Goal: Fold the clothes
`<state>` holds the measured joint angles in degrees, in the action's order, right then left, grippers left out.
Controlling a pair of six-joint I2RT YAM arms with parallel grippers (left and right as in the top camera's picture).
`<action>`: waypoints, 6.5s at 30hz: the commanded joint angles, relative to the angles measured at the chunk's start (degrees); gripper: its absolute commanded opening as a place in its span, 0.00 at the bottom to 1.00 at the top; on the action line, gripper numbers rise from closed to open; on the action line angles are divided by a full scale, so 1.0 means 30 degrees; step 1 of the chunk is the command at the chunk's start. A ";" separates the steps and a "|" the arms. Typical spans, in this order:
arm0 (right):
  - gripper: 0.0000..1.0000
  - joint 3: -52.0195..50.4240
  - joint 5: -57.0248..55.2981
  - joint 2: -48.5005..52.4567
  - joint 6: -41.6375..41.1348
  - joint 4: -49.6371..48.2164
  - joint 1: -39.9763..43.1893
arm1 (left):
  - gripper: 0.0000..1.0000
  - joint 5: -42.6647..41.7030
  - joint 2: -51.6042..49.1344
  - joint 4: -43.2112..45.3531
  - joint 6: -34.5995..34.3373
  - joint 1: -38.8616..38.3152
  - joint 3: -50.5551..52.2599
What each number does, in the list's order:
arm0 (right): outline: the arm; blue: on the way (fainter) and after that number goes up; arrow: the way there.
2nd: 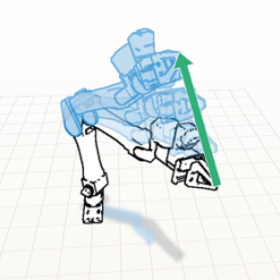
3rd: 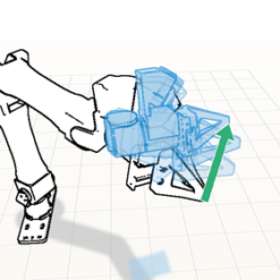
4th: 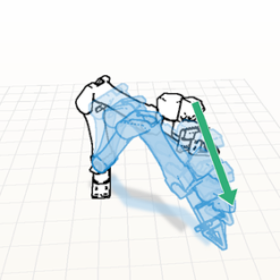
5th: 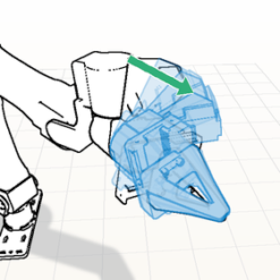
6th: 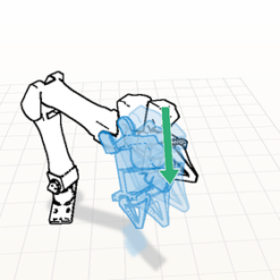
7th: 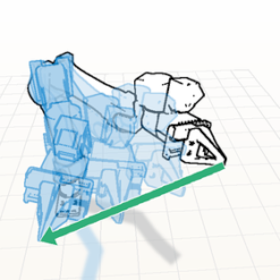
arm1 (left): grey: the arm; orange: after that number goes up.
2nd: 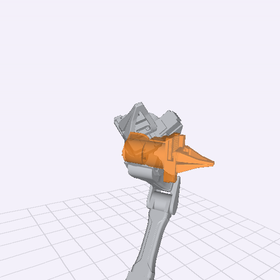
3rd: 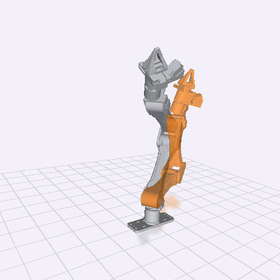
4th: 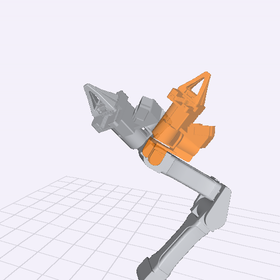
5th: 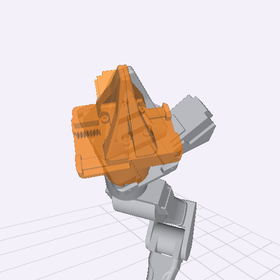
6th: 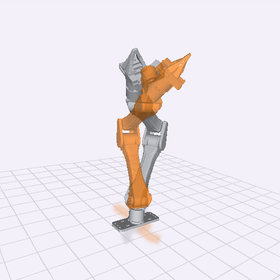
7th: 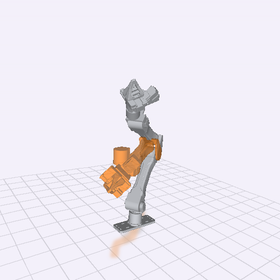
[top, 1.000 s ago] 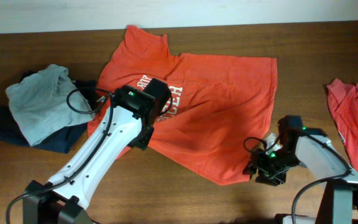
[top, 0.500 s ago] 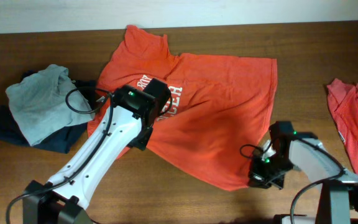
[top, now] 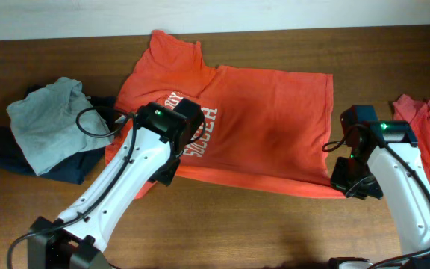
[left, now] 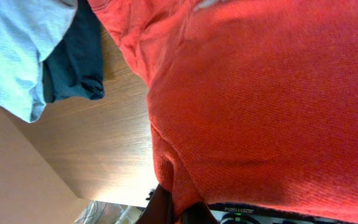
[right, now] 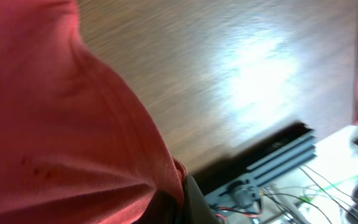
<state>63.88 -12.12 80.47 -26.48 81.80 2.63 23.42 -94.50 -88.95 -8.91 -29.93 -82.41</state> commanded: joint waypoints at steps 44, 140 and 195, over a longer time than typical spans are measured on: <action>0.04 0.0328 -0.1821 -0.0102 -0.0765 -0.1763 0.2127 | 0.12 -0.7410 -0.1647 1.2932 -0.3388 -0.0721 1.0032; 0.14 0.0328 -0.1690 -0.0102 0.0022 -0.1982 0.2149 | 0.75 -0.8553 -0.1887 -0.0532 -0.1902 -0.1880 0.1231; 0.15 0.7300 1.2888 1.2794 0.7774 -1.3843 0.5457 | 0.28 -0.6215 -0.7635 2.0210 0.0299 0.6411 0.2098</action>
<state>82.48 27.88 122.30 -4.49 37.65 17.41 4.78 -116.07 -30.96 -8.56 -11.70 -76.23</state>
